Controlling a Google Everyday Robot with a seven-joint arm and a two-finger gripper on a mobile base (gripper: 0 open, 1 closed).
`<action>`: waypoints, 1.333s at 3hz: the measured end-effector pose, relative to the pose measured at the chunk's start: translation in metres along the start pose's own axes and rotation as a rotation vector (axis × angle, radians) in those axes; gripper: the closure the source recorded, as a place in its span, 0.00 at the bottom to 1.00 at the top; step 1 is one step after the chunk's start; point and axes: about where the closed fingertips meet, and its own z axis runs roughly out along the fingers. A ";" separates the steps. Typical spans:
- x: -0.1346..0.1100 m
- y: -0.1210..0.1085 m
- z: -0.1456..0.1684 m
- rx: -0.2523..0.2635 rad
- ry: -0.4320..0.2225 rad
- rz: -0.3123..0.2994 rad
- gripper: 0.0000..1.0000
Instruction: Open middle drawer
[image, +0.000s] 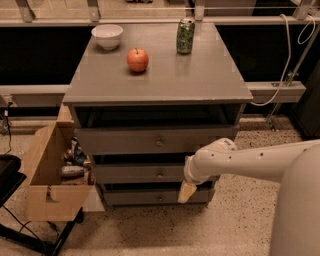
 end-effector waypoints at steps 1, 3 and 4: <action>0.016 -0.010 0.026 0.001 0.049 -0.004 0.00; 0.027 -0.032 0.064 0.015 0.170 -0.042 0.00; 0.025 -0.039 0.079 0.014 0.218 -0.059 0.14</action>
Offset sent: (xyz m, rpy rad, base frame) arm 0.0560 -0.0213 -0.0667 -0.1963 0.0008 -0.0157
